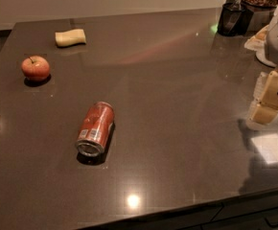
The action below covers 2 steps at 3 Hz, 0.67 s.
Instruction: Place coke can upright
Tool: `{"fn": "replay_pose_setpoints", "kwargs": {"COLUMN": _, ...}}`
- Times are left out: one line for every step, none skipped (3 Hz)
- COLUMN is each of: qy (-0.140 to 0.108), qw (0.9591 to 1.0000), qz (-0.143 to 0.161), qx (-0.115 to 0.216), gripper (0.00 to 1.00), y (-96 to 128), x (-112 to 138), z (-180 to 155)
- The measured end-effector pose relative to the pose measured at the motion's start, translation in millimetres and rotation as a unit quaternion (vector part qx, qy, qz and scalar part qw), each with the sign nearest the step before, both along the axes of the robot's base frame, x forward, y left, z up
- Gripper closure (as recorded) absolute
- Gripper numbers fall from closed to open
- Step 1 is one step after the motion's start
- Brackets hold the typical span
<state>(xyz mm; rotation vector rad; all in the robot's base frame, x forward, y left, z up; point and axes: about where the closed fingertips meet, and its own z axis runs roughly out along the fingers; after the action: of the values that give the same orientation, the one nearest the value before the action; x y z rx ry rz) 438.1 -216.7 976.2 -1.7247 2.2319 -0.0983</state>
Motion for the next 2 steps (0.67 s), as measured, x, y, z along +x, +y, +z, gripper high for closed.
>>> {"fn": "replay_pose_setpoints", "kwargs": {"qy": -0.004, "qw": 1.0, "qz": -0.002, "qx": -0.001, "gripper": 0.0, "y": 1.7, "x": 1.6, "z": 2.1}}
{"fn": "replay_pose_setpoints", "kwargs": {"qy": 0.0, "qw": 0.9992, "qz": -0.039, "qx": -0.012, "gripper": 0.0, "y": 18.6, "x": 23.8, "z": -1.2}}
